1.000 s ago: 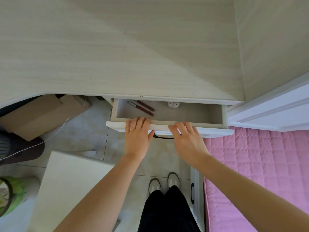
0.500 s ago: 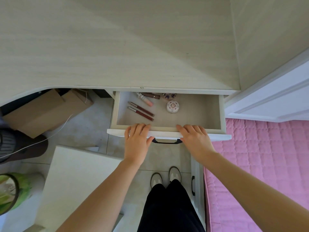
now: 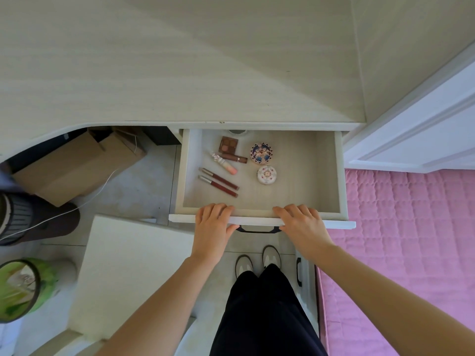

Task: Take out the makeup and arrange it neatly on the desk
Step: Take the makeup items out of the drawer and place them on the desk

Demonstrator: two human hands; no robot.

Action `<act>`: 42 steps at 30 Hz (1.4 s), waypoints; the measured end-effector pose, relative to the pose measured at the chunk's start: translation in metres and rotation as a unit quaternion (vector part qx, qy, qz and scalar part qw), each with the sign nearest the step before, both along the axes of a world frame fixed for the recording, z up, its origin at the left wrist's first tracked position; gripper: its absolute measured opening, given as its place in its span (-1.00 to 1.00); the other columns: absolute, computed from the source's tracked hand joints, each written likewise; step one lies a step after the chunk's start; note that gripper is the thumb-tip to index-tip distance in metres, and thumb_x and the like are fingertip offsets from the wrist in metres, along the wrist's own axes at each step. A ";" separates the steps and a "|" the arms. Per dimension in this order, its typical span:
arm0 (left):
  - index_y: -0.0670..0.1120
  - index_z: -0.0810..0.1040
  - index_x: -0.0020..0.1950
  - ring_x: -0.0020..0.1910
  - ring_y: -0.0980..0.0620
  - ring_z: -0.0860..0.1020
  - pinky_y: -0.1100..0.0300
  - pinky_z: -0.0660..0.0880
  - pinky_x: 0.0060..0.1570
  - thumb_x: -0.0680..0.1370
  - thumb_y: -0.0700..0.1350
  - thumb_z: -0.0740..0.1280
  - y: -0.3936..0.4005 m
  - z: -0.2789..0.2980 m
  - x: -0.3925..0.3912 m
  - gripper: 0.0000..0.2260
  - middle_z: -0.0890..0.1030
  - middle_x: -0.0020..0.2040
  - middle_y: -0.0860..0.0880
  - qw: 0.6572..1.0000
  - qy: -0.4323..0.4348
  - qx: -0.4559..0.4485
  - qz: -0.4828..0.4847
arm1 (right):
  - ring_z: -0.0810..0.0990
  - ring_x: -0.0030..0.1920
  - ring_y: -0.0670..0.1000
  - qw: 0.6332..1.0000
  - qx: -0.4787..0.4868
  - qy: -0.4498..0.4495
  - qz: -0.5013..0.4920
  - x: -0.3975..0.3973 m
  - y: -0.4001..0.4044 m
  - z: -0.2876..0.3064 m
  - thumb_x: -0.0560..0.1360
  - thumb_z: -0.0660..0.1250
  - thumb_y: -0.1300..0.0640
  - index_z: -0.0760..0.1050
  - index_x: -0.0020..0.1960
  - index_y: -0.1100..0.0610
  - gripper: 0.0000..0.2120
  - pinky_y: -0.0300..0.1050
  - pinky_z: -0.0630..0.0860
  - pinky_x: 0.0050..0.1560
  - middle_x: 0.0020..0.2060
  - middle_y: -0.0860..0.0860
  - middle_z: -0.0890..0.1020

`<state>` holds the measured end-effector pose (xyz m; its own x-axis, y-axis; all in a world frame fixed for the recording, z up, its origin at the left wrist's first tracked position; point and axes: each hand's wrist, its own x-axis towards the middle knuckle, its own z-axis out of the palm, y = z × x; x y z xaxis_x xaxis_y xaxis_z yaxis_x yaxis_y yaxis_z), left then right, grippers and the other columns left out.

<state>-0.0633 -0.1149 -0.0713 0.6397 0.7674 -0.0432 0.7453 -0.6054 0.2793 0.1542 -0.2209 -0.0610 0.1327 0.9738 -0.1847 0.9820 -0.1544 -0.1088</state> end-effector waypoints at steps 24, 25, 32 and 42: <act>-0.03 0.58 0.16 0.09 -0.06 0.53 0.01 0.46 0.15 0.42 0.04 0.48 -0.041 0.016 -0.033 -0.65 0.58 0.07 0.03 0.993 0.054 -0.100 -0.029 | 0.60 0.03 0.13 0.988 -0.121 0.084 -0.036 -0.037 -0.048 0.019 0.38 0.50 0.09 0.48 0.27 0.04 -0.52 0.00 0.50 0.09 0.03 0.02 0.61; -0.03 0.58 0.16 0.09 -0.06 0.53 0.01 0.46 0.16 0.43 0.06 0.47 -0.039 0.016 -0.033 -0.65 0.58 0.07 0.03 0.993 0.054 -0.101 -0.030 | 0.55 0.15 0.12 0.987 -0.132 0.090 -0.032 -0.037 -0.047 0.020 0.48 0.39 0.05 0.40 0.35 0.03 -0.54 -0.01 0.42 0.22 0.14 0.01 0.57; -0.05 0.55 0.26 0.20 -0.02 0.48 0.08 0.39 0.21 0.60 0.11 0.09 -0.024 0.022 -0.031 -0.61 0.57 0.17 0.03 0.987 0.038 -0.158 -0.021 | 0.42 0.31 0.02 0.984 -0.133 0.109 -0.051 -0.033 -0.036 0.024 0.63 0.06 -0.04 0.28 0.44 0.03 -0.60 -0.16 0.27 0.32 0.32 -0.02 0.46; -0.08 0.55 0.19 0.16 -0.03 0.48 0.10 0.46 0.04 0.62 -0.06 0.19 0.023 0.013 -0.003 -0.77 0.56 0.16 0.00 0.979 0.036 -0.195 0.035 | 0.46 0.26 0.07 0.983 -0.115 0.134 -0.051 -0.010 0.019 0.021 0.62 0.11 0.03 0.36 0.39 0.11 -0.62 -0.08 0.40 0.24 0.25 0.03 0.51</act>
